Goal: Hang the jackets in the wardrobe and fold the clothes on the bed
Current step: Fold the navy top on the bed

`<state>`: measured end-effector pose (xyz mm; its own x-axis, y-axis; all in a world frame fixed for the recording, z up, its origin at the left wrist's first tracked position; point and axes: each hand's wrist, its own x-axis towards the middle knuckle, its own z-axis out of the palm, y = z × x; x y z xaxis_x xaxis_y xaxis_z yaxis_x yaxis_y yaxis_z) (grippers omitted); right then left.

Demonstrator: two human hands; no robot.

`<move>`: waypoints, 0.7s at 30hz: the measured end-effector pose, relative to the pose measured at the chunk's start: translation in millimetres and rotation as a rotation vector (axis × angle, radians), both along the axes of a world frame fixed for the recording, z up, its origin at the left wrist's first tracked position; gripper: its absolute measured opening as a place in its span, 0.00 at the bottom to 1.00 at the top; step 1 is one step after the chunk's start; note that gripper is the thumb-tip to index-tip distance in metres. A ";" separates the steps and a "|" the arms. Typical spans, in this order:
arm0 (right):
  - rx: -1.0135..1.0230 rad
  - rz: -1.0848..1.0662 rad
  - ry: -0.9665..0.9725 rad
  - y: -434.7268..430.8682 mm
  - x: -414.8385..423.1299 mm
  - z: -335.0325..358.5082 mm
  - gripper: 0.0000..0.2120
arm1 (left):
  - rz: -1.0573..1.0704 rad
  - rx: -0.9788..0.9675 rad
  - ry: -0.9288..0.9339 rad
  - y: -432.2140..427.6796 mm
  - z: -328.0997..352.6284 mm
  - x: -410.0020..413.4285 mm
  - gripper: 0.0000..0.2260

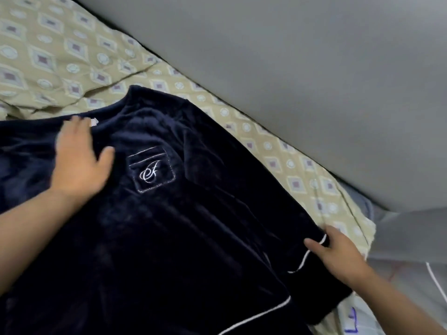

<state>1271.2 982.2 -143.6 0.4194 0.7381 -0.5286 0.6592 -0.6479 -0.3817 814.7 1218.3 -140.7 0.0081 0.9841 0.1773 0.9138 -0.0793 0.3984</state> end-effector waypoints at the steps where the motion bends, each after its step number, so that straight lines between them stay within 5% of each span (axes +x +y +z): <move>1: 0.034 -0.025 0.023 5.1 0.6 1.9 0.08 | -0.126 -0.045 -0.090 -5.4 6.5 27.9 0.30; 4: 0.067 -0.084 0.068 16.9 2.2 5.8 0.09 | -0.461 -0.158 -0.091 -34.7 -2.4 127.6 0.37; 7: 0.051 -0.130 0.097 19.2 5.9 6.7 0.12 | -0.593 -0.285 0.230 -55.3 -25.4 178.3 0.40; 12: -0.080 -0.141 0.265 3.4 19.0 9.9 0.07 | -0.436 -0.289 0.350 -75.7 -61.8 192.0 0.43; 16: -0.010 -0.435 0.720 6.0 27.7 39.6 0.13 | -0.470 -0.388 0.323 -69.1 -53.3 191.7 0.44; 19: 0.197 -0.495 0.934 45.6 13.0 85.7 0.12 | -0.451 -0.564 0.085 -64.6 -16.7 199.7 0.40; 21: 0.267 -0.404 1.017 78.6 -17.2 115.5 0.05 | -0.301 -0.754 -0.504 -64.9 19.2 201.5 0.30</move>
